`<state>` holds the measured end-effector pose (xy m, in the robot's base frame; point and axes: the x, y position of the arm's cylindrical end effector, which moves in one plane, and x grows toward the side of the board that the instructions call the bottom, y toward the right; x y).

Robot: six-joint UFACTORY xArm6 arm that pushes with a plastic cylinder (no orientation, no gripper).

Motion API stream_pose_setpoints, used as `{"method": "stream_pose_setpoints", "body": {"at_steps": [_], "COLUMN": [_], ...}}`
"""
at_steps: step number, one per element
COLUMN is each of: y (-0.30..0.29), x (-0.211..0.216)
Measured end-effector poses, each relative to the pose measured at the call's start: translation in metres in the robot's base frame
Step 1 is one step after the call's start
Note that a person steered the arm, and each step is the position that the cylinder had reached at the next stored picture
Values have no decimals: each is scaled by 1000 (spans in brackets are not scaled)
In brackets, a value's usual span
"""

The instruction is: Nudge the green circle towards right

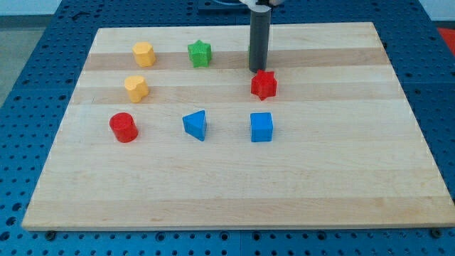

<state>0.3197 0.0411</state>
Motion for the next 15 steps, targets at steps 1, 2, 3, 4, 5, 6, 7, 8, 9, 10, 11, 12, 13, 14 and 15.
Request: {"method": "stream_pose_setpoints", "body": {"at_steps": [1, 2, 3, 4, 5, 6, 7, 8, 9, 10, 11, 12, 13, 14, 15], "y": [0, 0, -6, 32, 81, 74, 48, 10, -28, -38, -38, -40, -50, -52, -52], "x": [-5, -5, 1, 1, -8, -73, -116, -126, -126, -113, -80, -73, -57, -55, -43]}}
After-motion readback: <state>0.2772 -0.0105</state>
